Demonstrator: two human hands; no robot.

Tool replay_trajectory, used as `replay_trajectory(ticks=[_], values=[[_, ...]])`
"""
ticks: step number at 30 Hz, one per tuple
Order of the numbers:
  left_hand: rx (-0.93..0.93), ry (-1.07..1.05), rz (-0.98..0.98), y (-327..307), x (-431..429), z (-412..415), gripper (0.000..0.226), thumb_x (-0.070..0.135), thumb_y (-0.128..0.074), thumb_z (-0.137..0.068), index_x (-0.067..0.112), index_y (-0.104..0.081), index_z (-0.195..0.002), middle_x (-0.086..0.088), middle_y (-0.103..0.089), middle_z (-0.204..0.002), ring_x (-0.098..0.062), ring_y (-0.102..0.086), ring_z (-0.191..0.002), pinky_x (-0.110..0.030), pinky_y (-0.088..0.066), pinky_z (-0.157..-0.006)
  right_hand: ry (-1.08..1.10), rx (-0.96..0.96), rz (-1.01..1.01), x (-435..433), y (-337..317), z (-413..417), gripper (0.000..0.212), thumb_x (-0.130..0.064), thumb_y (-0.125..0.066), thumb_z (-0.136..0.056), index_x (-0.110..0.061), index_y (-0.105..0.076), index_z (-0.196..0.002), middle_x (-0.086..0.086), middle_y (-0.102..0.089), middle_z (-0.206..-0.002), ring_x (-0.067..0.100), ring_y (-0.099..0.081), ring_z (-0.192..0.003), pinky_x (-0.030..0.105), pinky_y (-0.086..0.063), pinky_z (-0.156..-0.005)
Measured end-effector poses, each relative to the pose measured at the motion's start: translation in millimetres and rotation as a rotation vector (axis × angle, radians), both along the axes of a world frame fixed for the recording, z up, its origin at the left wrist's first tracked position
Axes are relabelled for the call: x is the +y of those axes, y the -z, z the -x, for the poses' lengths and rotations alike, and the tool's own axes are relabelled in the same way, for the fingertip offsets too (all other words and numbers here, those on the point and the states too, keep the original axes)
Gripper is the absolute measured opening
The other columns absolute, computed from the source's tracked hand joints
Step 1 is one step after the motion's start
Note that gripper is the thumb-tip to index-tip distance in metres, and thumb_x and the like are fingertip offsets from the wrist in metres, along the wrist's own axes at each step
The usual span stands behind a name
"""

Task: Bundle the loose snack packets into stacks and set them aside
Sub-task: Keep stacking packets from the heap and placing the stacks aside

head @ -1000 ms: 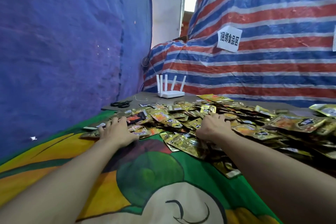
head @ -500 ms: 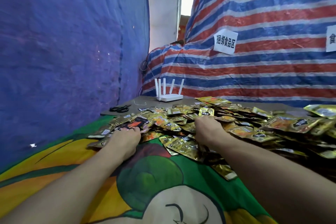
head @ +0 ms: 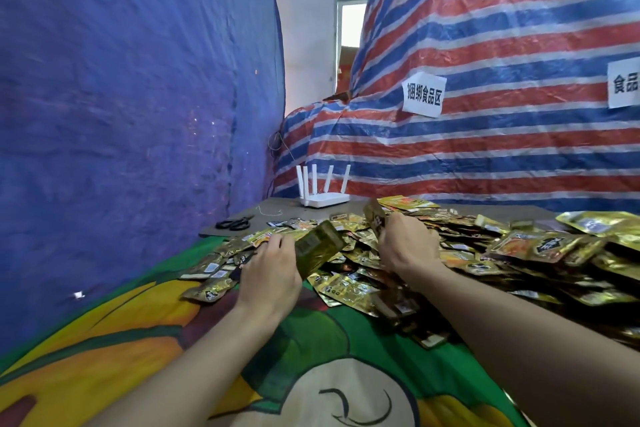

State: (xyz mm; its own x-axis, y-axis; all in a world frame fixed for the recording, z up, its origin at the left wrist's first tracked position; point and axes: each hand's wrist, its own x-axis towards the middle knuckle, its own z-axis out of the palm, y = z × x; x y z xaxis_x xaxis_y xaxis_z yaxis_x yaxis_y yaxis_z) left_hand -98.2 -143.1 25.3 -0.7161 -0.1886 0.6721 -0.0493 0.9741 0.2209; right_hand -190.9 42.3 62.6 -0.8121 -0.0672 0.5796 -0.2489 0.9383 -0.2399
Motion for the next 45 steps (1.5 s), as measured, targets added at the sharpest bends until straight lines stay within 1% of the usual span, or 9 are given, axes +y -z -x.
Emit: replay_trajectory(ticks=[10,14,22,25,30,35,40,43,45], values=[[0.142,0.036,-1.297,3,43,-3,0.026,0.001,-0.041,-0.098,0.002,-0.064,-0.111,-0.02,-0.068,-0.107,-0.024,-0.052,-0.073,-0.029,-0.041,-0.061,-0.314,-0.184,0.935,12,-31,-29,0.017,-0.01,-0.046,-0.102,-0.007,-0.061,-0.109,0.013,-0.07,-0.101,0.028,-0.071,-0.088,0.05,-0.06,-0.081],[0.14,0.149,-1.512,9,65,-10,0.03,-0.004,-0.033,-0.094,0.004,-0.062,-0.095,-0.018,-0.064,-0.095,-0.025,-0.051,-0.08,-0.034,-0.042,-0.071,-0.354,-0.362,1.086,28,-25,-55,0.018,-0.004,-0.044,-0.102,-0.006,-0.061,-0.104,0.01,-0.07,-0.089,0.017,-0.069,-0.067,0.027,-0.053,-0.047],[0.155,0.179,-1.656,26,61,-27,0.027,0.011,-0.044,-0.101,0.008,-0.063,-0.082,-0.012,-0.06,-0.066,-0.024,-0.055,-0.058,-0.03,-0.045,-0.06,-0.206,-0.497,1.16,54,-29,-72,0.022,-0.017,-0.038,-0.096,-0.008,-0.05,-0.079,0.008,-0.05,-0.074,0.024,-0.045,-0.07,0.033,-0.034,-0.066],[0.175,0.177,-1.753,27,54,-28,0.027,0.015,-0.041,-0.104,0.003,-0.058,-0.087,-0.009,-0.05,-0.055,-0.016,-0.039,-0.029,-0.018,-0.032,-0.035,-0.188,-0.544,1.107,61,-36,-64,0.007,-0.01,-0.051,-0.087,-0.004,-0.054,-0.087,0.014,-0.058,-0.087,0.028,-0.053,-0.078,0.035,-0.039,-0.067],[0.245,0.155,-1.753,32,52,-18,0.073,0.069,-0.047,-0.092,-0.002,-0.063,-0.095,-0.018,-0.066,-0.083,-0.035,-0.065,-0.075,-0.036,-0.048,-0.07,-0.096,-0.386,0.93,59,-39,-25,0.006,-0.002,-0.06,-0.087,-0.001,-0.055,-0.084,0.021,-0.067,-0.095,0.037,-0.068,-0.087,0.046,-0.057,-0.076],[0.295,0.206,-1.582,39,56,-19,0.055,0.059,-0.062,-0.087,0.004,-0.065,-0.083,-0.002,-0.065,-0.062,-0.02,-0.064,-0.059,-0.02,-0.045,-0.043,-0.15,-0.474,0.831,38,-28,13,0.015,0.003,-0.073,-0.086,0.0,-0.059,-0.09,0.019,-0.072,-0.097,0.031,-0.074,-0.087,0.049,-0.061,-0.085],[0.221,0.353,-1.46,39,66,-21,0.042,0.057,-0.072,-0.08,0.018,-0.066,-0.094,-0.002,-0.075,-0.084,-0.023,-0.073,-0.08,-0.044,-0.061,-0.077,-0.107,-0.495,0.418,2,-3,30,0.033,-0.011,-0.083,-0.076,-0.002,-0.061,-0.099,0.014,-0.067,-0.1,0.027,-0.065,-0.089,0.029,-0.048,-0.053],[0.185,0.415,-1.35,36,70,-24,0.041,0.056,-0.072,-0.078,0.018,-0.066,-0.095,-0.001,-0.075,-0.086,-0.019,-0.072,-0.08,-0.04,-0.059,-0.076,-0.009,-0.428,0.008,-9,11,35,0.054,-0.039,-0.083,-0.067,-0.014,-0.057,-0.108,0.016,-0.062,-0.117,0.036,-0.054,-0.114,0.034,-0.048,-0.081],[0.182,0.423,-1.309,34,71,-25,0.037,0.049,-0.074,-0.081,0.016,-0.066,-0.095,-0.004,-0.076,-0.088,-0.019,-0.072,-0.082,-0.039,-0.058,-0.077,0.013,-0.422,-0.119,-12,15,37,0.047,-0.045,-0.083,-0.067,-0.017,-0.061,-0.097,0.014,-0.063,-0.12,0.037,-0.043,-0.126,0.045,-0.038,-0.102]])
